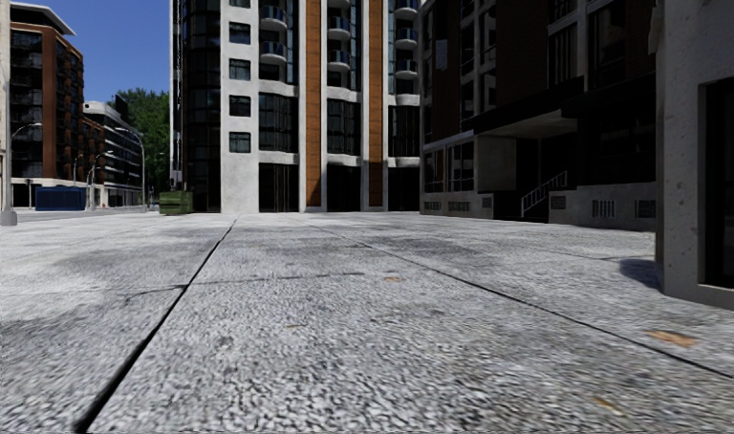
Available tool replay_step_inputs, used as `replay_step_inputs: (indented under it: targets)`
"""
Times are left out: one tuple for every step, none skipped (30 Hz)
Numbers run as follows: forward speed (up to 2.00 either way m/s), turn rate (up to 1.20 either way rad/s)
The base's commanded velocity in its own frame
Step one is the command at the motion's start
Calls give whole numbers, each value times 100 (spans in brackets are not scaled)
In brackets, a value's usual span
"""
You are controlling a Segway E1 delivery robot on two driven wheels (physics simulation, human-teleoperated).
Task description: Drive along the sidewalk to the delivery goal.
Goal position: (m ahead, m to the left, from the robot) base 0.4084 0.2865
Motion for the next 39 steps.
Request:
replay_step_inputs:
  targets:
    - [108, 0]
    - [107, 0]
    - [101, 0]
    - [96, 0]
    - [91, 0]
    - [91, 0]
    - [88, 0]
    - [75, 0]
    - [52, 0]
    - [6, 0]
    - [6, 0]
    - [0, 0]
    - [0, 0]
    - [0, 0]
    - [0, 0]
    - [0, 0]
    - [0, 0]
    - [0, 0]
    - [0, 0]
    - [0, 0]
    - [0, 0]
    - [0, 0]
    - [0, 0]
    - [0, 0]
    - [0, 0]
    - [0, 0]
    - [0, 0]
    - [0, 0]
    - [0, 0]
    - [0, 0]
    - [0, 0]
    - [0, 0]
    - [0, 0]
    - [0, 0]
    - [0, 0]
    - [0, 0]
    - [0, 0]
    - [0, 0]
    - [0, 0]
